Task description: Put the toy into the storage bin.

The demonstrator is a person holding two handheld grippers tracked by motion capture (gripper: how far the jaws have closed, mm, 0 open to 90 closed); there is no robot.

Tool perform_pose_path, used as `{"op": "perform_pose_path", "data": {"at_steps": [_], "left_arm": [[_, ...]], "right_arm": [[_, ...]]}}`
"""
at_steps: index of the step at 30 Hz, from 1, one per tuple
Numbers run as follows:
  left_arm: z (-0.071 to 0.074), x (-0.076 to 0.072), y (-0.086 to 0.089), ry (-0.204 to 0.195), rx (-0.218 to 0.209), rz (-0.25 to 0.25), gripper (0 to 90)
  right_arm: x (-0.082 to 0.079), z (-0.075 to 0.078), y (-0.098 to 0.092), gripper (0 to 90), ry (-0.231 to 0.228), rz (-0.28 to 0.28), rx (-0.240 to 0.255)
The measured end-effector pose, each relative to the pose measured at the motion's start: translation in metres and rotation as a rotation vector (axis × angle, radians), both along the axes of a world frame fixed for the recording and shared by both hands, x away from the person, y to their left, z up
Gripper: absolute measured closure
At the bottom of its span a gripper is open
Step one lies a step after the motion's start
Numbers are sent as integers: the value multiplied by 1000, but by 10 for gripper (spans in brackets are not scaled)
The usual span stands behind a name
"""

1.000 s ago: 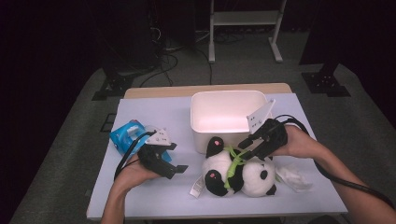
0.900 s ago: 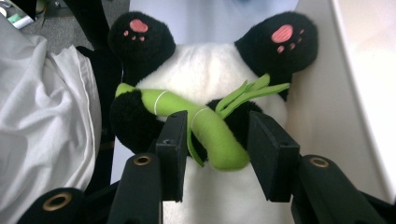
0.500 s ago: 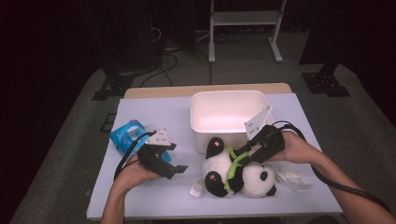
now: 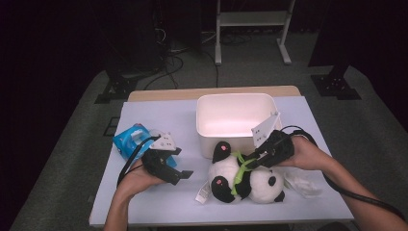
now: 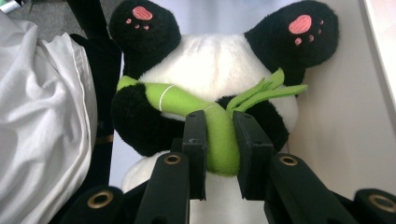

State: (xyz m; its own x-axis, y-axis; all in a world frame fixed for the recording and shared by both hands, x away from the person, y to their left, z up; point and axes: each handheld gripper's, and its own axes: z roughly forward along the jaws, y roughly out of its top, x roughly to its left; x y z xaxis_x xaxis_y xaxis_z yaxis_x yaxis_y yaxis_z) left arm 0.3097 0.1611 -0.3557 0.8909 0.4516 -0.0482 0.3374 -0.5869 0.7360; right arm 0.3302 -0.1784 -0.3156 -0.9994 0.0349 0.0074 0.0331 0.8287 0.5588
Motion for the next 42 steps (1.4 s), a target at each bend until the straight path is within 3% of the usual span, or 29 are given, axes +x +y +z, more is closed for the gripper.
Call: {"op": "perform_pose_path", "data": {"at_steps": [15,30,42], "left_arm": [[-1,0,0,0,0,5,97],[2,1,8,-7,-13,29,97],[2,3,14,-2,-27,45,97]], "right_arm": [[-11,32,1,765,-55,11,-57],[-13,99,1,765,-123,-1,-80],[3,154,2,765,-163,-61,-115]]}}
